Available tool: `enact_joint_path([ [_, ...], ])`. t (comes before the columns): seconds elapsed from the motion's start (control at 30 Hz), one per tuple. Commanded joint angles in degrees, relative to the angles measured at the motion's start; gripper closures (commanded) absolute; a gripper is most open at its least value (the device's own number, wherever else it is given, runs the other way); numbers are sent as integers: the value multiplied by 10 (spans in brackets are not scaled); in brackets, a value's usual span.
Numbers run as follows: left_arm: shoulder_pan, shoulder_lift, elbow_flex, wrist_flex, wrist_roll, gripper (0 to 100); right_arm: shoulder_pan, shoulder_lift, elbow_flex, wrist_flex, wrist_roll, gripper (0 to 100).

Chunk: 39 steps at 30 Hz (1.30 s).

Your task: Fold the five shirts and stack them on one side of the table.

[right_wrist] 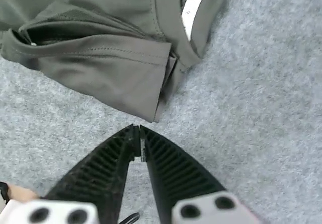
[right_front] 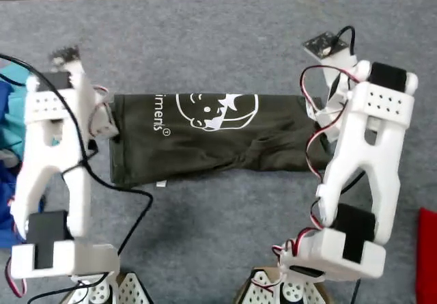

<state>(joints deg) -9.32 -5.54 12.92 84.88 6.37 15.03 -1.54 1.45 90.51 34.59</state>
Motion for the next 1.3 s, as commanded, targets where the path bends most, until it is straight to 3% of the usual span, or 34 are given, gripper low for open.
enact_joint_path([
  [0.0, 29, -37, 40, -43, 40, 771, 8, -52, 51, -34, 8, 993],
  [0.43, 3, 95, -4, -151, -35, 768, 22, -66, 155, -100, 3, 993],
  [0.87, -4, 238, -89, -152, -38, 768, 19, -65, 154, -131, 8, 993],
  [1.1, -25, 245, -103, -150, -146, 768, 17, -62, 154, -133, 6, 993],
  [1.27, -37, 250, -98, -155, -172, 768, 17, -62, 154, -133, 4, 993],
])
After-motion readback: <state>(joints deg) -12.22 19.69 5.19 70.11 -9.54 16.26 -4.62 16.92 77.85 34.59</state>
